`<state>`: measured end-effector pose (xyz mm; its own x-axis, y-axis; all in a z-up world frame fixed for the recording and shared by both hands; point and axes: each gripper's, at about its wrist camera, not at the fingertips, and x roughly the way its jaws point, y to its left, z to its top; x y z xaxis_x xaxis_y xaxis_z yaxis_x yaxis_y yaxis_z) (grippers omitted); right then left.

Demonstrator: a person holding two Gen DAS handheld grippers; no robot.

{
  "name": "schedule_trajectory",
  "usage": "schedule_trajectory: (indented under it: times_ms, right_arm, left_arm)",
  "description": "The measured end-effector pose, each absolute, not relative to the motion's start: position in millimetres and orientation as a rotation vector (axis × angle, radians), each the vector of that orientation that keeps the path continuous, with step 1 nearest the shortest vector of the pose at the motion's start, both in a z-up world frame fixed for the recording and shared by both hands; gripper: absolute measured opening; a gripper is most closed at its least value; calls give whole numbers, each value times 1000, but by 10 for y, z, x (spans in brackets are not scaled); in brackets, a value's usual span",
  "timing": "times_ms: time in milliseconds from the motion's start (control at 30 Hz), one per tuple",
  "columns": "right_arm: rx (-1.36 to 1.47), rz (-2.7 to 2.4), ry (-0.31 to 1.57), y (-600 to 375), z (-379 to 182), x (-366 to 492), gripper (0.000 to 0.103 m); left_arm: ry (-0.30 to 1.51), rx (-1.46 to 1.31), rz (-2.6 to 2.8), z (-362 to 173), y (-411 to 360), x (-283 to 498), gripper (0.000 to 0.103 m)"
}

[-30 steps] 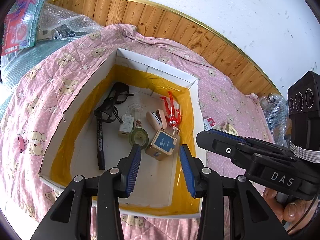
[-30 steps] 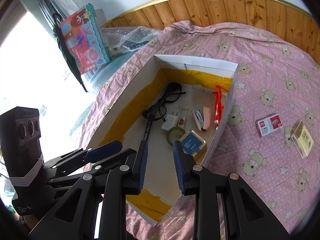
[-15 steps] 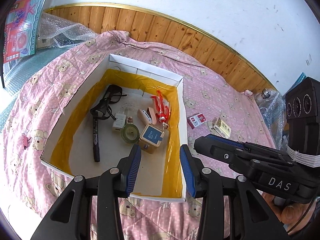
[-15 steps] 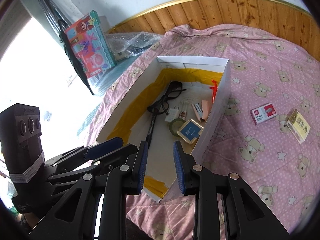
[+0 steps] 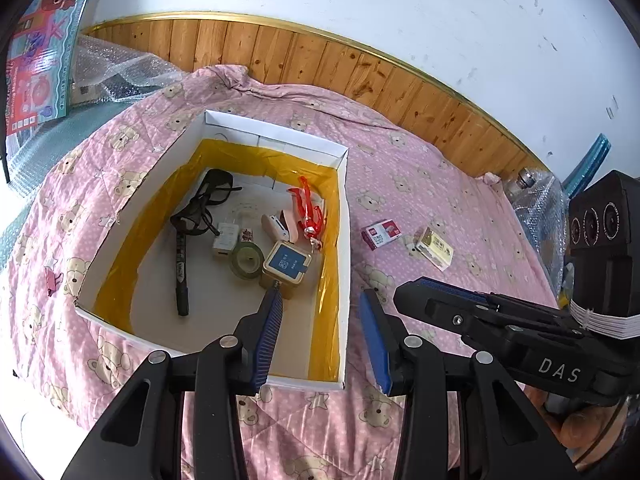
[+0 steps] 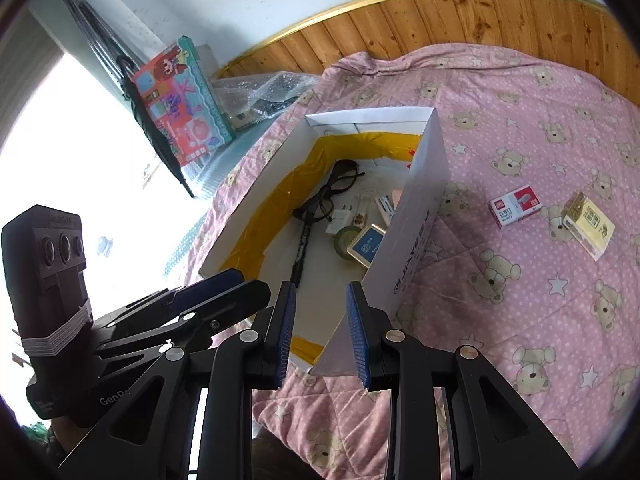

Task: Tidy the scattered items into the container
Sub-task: 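Move both grippers out of the box toward the red staple box and yellow tissue pack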

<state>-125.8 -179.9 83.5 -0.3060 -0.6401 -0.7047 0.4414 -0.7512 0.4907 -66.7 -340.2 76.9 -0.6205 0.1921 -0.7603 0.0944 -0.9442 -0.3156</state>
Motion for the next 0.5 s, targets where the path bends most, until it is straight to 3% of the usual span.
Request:
schedule_trajectory:
  times_ms: [500]
  right_arm:
    - [1292,-2095,-380,-1371,624,-1326,29]
  left_arm:
    - [-427,-1384,2682,710,-3024,-825,42]
